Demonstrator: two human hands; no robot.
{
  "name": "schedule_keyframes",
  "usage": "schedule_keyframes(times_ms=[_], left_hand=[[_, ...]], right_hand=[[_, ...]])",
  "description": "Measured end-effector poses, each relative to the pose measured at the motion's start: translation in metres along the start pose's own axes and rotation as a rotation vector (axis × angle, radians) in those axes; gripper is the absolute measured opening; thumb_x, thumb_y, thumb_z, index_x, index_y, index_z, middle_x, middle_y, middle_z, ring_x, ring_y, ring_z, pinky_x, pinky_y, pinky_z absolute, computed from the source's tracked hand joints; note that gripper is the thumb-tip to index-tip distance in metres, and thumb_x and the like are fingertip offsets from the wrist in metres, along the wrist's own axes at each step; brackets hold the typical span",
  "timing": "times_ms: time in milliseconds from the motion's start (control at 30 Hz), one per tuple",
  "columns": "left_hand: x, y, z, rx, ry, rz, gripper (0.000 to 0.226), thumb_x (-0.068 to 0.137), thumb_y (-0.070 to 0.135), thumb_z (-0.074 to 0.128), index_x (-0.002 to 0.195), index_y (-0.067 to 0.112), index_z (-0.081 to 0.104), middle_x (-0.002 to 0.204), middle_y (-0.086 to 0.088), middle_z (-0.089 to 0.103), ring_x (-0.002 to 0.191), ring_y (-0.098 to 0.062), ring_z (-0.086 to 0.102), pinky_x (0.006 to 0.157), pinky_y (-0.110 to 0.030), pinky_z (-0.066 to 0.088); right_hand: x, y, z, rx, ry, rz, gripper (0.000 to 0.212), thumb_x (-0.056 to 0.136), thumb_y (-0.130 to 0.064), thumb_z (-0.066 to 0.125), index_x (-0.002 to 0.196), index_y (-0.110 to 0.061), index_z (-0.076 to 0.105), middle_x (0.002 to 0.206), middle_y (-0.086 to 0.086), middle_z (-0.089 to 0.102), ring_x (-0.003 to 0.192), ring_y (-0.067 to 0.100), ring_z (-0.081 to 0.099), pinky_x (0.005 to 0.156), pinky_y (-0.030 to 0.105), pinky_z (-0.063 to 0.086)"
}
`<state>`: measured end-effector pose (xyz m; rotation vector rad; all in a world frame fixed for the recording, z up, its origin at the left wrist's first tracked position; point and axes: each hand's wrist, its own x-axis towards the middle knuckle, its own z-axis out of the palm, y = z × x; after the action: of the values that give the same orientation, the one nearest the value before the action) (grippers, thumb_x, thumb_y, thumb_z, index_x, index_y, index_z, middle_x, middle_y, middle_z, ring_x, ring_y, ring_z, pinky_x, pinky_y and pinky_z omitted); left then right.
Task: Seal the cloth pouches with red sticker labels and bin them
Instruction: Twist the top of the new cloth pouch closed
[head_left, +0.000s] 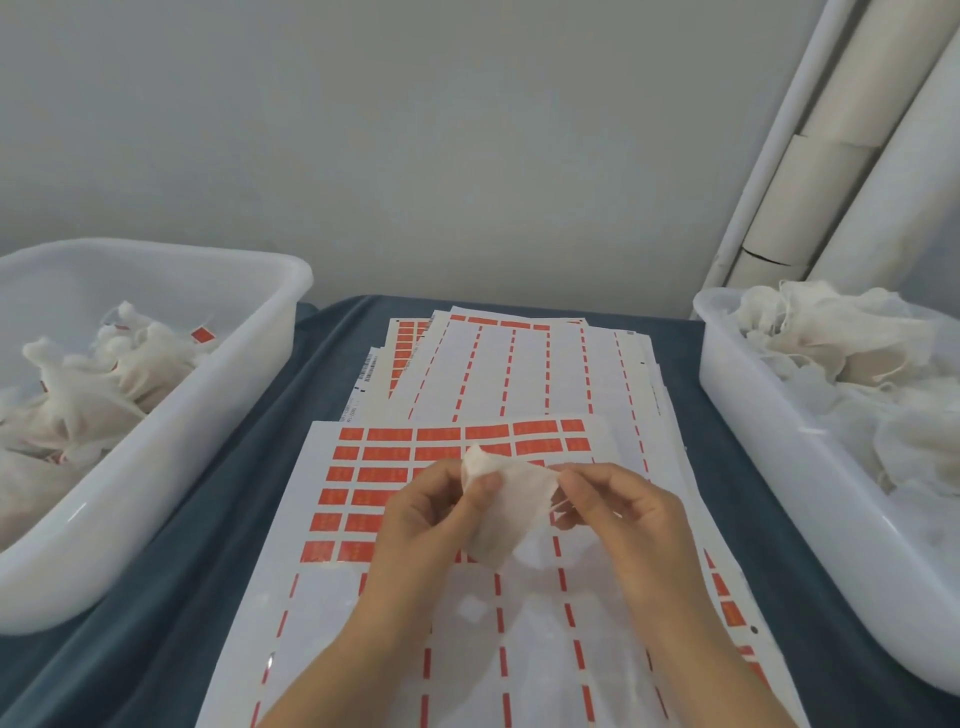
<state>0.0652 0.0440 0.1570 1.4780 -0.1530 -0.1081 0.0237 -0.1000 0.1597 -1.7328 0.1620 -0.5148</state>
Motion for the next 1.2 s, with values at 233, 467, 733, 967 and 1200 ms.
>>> schedule_keyframes(times_ms=[233, 467, 733, 967, 1200], left_hand=[[-0.002, -0.011, -0.001, 0.765, -0.025, 0.829, 0.037, 0.083, 0.049, 0.056, 0.119, 0.038, 0.048, 0.126, 0.020, 0.047, 0.124, 0.000, 0.036, 0.107, -0.024, 0.029], [-0.001, -0.013, -0.005, 0.791, 0.066, 0.996, 0.029, 0.089, 0.034, 0.050, 0.094, 0.016, 0.072, 0.094, 0.004, 0.070, 0.103, -0.010, 0.052, 0.103, -0.029, 0.032], [0.000, -0.006, -0.007, 0.774, 0.123, 0.830, 0.030, 0.088, 0.040, 0.049, 0.087, 0.021, 0.072, 0.094, 0.009, 0.068, 0.101, -0.007, 0.050, 0.096, -0.027, 0.036], [-0.007, 0.001, -0.007, 0.618, 0.086, 0.572, 0.005, 0.082, 0.039, 0.053, 0.081, 0.044, 0.054, 0.089, 0.030, 0.053, 0.086, 0.003, 0.053, 0.073, -0.009, 0.043], [-0.005, 0.008, 0.002, 0.105, -0.437, -0.260, 0.058, 0.080, 0.060, 0.029, 0.085, 0.023, 0.073, 0.073, -0.001, 0.071, 0.054, -0.009, 0.059, 0.050, -0.018, 0.046]], right_hand=[[-0.006, 0.000, 0.006, -0.117, -0.108, -0.130, 0.011, 0.073, -0.039, 0.059, 0.082, -0.037, 0.063, 0.084, -0.028, 0.067, 0.081, -0.004, 0.064, 0.066, 0.003, 0.046], [-0.007, -0.001, 0.001, -0.351, -0.072, -0.386, 0.010, 0.078, -0.041, 0.057, 0.083, -0.033, 0.061, 0.086, -0.030, 0.058, 0.093, -0.010, 0.056, 0.077, -0.001, 0.042], [-0.002, -0.012, -0.015, -0.285, 0.205, -0.292, 0.001, 0.076, -0.039, 0.059, 0.076, -0.038, 0.060, 0.079, -0.032, 0.063, 0.089, -0.014, 0.058, 0.064, 0.000, 0.043], [-0.002, -0.017, -0.011, 0.020, 0.097, -0.011, 0.020, 0.076, -0.039, 0.055, 0.064, -0.024, 0.059, 0.071, -0.013, 0.069, 0.078, -0.009, 0.061, 0.059, -0.005, 0.038], [-0.010, -0.023, -0.003, 0.154, -0.214, -0.065, 0.016, 0.073, -0.034, 0.059, 0.061, -0.030, 0.068, 0.062, -0.006, 0.067, 0.072, 0.006, 0.066, 0.068, 0.002, 0.045]])
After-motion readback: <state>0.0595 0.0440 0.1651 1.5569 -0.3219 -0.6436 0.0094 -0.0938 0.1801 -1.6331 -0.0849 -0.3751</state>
